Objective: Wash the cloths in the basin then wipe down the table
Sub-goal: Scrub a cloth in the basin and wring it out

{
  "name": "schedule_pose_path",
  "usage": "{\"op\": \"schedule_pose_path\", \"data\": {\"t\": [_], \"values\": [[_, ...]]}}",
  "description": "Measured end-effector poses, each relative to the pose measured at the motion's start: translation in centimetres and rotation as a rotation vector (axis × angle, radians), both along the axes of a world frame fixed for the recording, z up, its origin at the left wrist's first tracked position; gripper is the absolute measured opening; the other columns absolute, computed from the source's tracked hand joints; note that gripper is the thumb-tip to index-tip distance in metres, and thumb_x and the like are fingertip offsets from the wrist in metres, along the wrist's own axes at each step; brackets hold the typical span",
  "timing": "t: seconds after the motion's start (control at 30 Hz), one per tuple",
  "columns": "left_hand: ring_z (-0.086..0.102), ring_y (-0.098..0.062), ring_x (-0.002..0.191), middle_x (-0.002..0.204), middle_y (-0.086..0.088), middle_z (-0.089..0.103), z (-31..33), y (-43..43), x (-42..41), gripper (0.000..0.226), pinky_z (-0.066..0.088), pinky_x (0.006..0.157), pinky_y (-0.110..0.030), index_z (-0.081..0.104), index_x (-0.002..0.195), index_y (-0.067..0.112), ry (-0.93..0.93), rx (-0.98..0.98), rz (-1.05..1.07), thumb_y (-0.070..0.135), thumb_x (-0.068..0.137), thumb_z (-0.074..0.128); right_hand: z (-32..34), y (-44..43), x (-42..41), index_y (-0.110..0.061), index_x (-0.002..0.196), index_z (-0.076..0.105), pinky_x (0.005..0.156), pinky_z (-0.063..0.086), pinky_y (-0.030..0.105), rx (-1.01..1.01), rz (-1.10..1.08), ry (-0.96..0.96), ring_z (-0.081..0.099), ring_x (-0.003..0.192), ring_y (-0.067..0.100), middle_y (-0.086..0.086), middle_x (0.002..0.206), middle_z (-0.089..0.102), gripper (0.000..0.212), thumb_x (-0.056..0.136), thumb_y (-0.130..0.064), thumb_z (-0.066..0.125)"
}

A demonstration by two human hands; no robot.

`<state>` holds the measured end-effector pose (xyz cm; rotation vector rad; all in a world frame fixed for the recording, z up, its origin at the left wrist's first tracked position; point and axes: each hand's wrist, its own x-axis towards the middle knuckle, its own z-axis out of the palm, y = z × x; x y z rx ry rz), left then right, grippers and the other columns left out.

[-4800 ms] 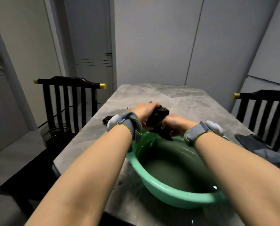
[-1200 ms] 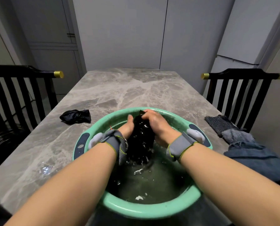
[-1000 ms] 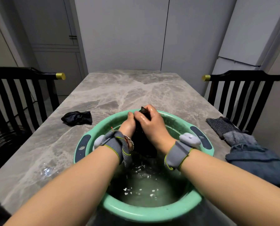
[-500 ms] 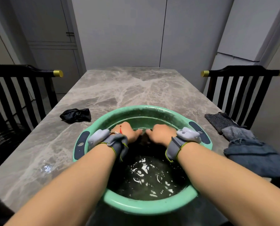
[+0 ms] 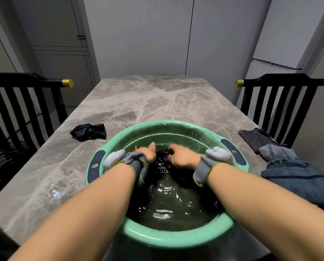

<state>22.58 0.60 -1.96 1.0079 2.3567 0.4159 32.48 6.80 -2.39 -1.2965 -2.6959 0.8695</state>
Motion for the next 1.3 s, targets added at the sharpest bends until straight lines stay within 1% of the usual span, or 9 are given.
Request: {"op": "schedule_pose_path", "data": {"t": [0.07, 0.17, 0.37, 0.5, 0.6, 0.8, 1.13, 1.23, 1.3], "values": [[0.036, -0.03, 0.137, 0.146, -0.024, 0.039, 1.6, 0.5, 0.1, 0.059, 0.026, 0.111, -0.033, 0.039, 0.138, -0.007, -0.273, 0.223, 0.089, 0.032, 0.105, 0.01, 2.0, -0.6, -0.4, -0.014, 0.075, 0.05, 0.049, 0.036, 0.014, -0.242, -0.112, 0.459, 0.048, 0.067, 0.019, 0.009, 0.071, 0.052, 0.019, 0.084, 0.002, 0.055], [0.061, -0.027, 0.081, 0.079, -0.015, 0.068, 2.8, -0.3, 0.3, 0.066, 0.05, 0.067, -0.036, 0.058, 0.095, 0.013, -0.866, 0.339, 0.242, 0.062, 0.095, 0.014, 3.8, -1.9, -0.7, -0.019, 0.068, 0.039, 0.05, 0.034, 0.018, -0.319, -0.152, 0.849, 0.039, 0.061, 0.011, 0.001, 0.065, 0.043, 0.025, 0.063, -0.01, 0.062], [0.054, -0.027, 0.076, 0.065, -0.008, 0.064, 3.5, -0.1, 0.3, 0.037, 0.04, 0.067, -0.026, 0.054, 0.086, 0.015, -1.116, 0.617, 0.23, 0.033, 0.102, 0.026, 3.3, -4.1, -0.7, -0.018, 0.089, 0.032, 0.073, 0.039, 0.035, 0.357, -0.005, 0.691, 0.054, 0.088, 0.031, 0.01, 0.093, 0.055, 0.048, 0.072, -0.063, 0.035], [0.057, -0.027, 0.098, 0.097, -0.009, 0.061, 2.4, 0.3, -0.2, 0.037, 0.046, 0.092, -0.035, 0.053, 0.082, 0.021, -0.709, 0.59, 0.068, 0.029, 0.104, 0.025, 3.1, -3.1, -0.5, -0.011, 0.102, 0.041, 0.075, 0.042, 0.04, 0.376, -0.042, 0.544, 0.057, 0.097, 0.042, 0.023, 0.103, 0.062, 0.034, 0.096, -0.045, 0.038], [0.051, -0.034, 0.124, 0.133, -0.023, 0.053, 2.5, 0.6, -0.2, 0.045, 0.043, 0.105, -0.039, 0.057, 0.121, 0.0, -0.372, 0.509, 0.065, 0.029, 0.102, 0.03, 2.7, -1.4, -0.2, -0.013, 0.11, 0.054, 0.087, 0.046, 0.041, 0.282, -0.113, 0.399, 0.056, 0.108, 0.04, 0.022, 0.115, 0.062, 0.044, 0.099, -0.046, 0.028], [0.059, -0.037, 0.11, 0.116, -0.022, 0.064, 1.3, 0.2, -0.9, 0.041, 0.046, 0.087, -0.036, 0.064, 0.107, 0.0, 0.347, 0.24, 0.022, 0.034, 0.095, 0.045, 2.1, 0.8, 1.8, -0.017, 0.111, 0.058, 0.079, 0.042, 0.029, 0.239, -0.088, -0.06, 0.058, 0.109, 0.028, 0.008, 0.12, 0.062, 0.041, 0.087, -0.05, 0.052], [0.053, -0.016, 0.094, 0.125, -0.014, 0.06, -1.7, -0.7, 0.2, 0.047, 0.017, 0.053, -0.01, 0.058, 0.124, 0.007, 0.141, -0.016, -0.284, 0.031, 0.089, 0.039, -1.0, -0.6, 1.9, -0.01, 0.143, 0.03, 0.11, 0.026, 0.04, 0.334, 0.199, -0.616, 0.032, 0.136, 0.035, 0.016, 0.146, 0.035, 0.052, 0.096, -0.027, 0.044], [0.058, -0.015, 0.074, 0.073, -0.011, 0.068, -0.2, -0.2, -0.5, 0.021, 0.029, 0.044, -0.015, 0.068, 0.098, -0.002, 0.263, 0.039, -0.253, 0.01, 0.084, 0.058, 1.2, 0.4, 1.8, -0.005, 0.097, 0.062, 0.076, 0.048, 0.03, 0.165, 0.074, -0.361, 0.06, 0.092, 0.028, 0.016, 0.101, 0.061, 0.018, 0.09, -0.019, 0.053], [0.062, -0.02, 0.069, 0.061, -0.004, 0.065, 1.4, -0.2, -0.6, 0.021, 0.042, 0.052, -0.02, 0.071, 0.09, 0.001, 0.312, 0.077, -0.186, 0.018, 0.077, 0.067, 2.5, 1.2, 1.6, -0.009, 0.061, 0.046, 0.052, 0.036, 0.025, 0.112, -0.067, -0.159, 0.047, 0.059, 0.021, 0.009, 0.065, 0.048, 0.027, 0.087, -0.013, 0.051]]}}
